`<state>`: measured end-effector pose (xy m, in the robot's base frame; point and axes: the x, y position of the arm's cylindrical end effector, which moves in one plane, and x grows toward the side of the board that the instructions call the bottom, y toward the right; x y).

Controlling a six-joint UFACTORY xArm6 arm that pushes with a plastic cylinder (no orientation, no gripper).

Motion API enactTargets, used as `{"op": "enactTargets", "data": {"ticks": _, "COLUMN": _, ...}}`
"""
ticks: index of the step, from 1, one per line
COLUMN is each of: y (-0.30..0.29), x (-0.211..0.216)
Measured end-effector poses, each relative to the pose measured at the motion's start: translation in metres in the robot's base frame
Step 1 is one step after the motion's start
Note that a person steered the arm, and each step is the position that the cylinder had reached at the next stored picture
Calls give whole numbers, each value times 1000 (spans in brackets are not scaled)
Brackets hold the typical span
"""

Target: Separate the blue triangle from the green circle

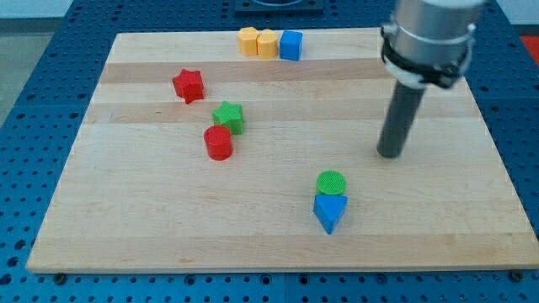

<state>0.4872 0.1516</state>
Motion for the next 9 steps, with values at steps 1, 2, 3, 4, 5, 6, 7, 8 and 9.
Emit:
{"op": "enactTargets", "data": {"ticks": 1, "y": 1, "x": 54}}
{"op": "enactTargets", "data": {"ticks": 2, "y": -4, "x": 95}}
{"op": "enactTargets", "data": {"ticks": 3, "y": -35, "x": 102}}
{"op": "enactTargets", "data": {"ticks": 4, "y": -62, "x": 102}}
{"op": "enactTargets", "data": {"ticks": 5, "y": -85, "x": 97}}
{"op": "enactTargets", "data": {"ticks": 6, "y": -102, "x": 83}}
{"op": "enactTargets", "data": {"ticks": 7, "y": -125, "x": 67}}
{"op": "enactTargets", "data": {"ticks": 8, "y": -152, "x": 61}}
{"op": "enactTargets", "data": {"ticks": 9, "y": -161, "x": 57}}
